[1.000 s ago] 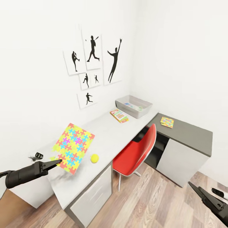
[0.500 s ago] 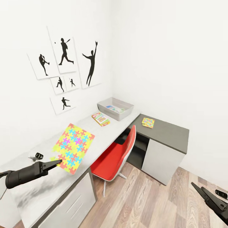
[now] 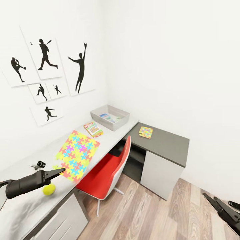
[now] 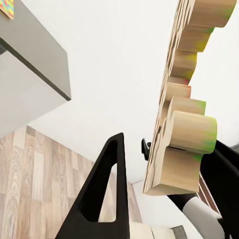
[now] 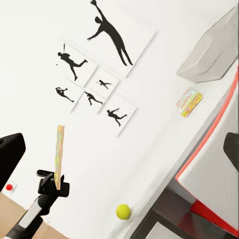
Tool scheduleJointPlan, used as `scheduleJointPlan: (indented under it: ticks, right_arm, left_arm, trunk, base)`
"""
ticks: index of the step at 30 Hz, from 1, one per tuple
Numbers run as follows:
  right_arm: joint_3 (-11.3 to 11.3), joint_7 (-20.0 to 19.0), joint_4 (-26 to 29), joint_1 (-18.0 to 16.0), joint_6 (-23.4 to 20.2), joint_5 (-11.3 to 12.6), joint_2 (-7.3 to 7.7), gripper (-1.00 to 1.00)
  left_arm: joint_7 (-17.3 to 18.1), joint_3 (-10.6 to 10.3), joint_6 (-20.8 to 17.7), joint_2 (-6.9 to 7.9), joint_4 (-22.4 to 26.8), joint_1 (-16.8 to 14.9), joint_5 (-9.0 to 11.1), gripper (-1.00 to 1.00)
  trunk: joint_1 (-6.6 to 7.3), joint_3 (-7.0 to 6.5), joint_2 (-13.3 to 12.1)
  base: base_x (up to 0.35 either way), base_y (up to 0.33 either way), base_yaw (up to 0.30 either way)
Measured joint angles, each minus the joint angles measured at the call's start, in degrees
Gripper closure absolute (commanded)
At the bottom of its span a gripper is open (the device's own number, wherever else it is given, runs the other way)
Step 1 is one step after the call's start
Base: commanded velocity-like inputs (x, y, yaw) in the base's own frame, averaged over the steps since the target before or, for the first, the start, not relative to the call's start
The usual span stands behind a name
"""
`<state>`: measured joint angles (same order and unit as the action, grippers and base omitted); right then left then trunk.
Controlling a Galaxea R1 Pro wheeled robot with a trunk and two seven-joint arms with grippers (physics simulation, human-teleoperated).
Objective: Put all the toys in the child's room - the three board games (two on the bed and one on the table), the two jigsaw puzzles on the table, and the tennis ball on the table - inside the toy box on the table in the child's room.
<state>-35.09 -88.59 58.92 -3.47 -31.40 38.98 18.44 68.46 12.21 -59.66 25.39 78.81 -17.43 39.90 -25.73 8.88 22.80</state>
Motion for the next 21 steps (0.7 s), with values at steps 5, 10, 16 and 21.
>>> scheduleJointPlan:
  ticks: [5, 10, 16, 21]
  right_arm:
    - [-1.1, -0.1, 0.0, 0.0, -1.2, 0.0, 0.04, -1.0]
    - [-2.3, -0.1, -1.3, 0.0, -1.8, -0.1, 0.08, -1.0]
    - [-2.9, -0.1, -2.7, 0.0, -1.8, 0.0, 0.08, -1.0]
    - [-3.1, -0.1, -2.9, 0.0, -1.8, 0.0, 0.08, -1.0]
  left_arm:
    - [0.0, 0.0, 0.0, 0.0, 0.0, 0.0, 0.0, 1.0]
    - [0.0, 0.1, 0.0, 0.0, 0.0, 0.0, 0.0, 1.0]
    - [0.0, 0.2, 0.0, 0.07, -0.1, 0.1, 0.0, 1.0]
    - [0.0, 0.2, 0.0, 0.08, -0.1, 0.2, 0.0, 1.0]
  trunk:
    - [0.0, 0.43, 0.0]
    - [0.0, 0.89, 0.0]
    - [0.0, 1.44, 0.0]
    - [0.01, 1.87, 0.0]
  base:
    - [0.206, -0.267, -0.001]
    - [0.206, -0.267, -0.001]
    - [0.221, -0.257, -0.071]
    - [0.273, -0.16, -0.137]
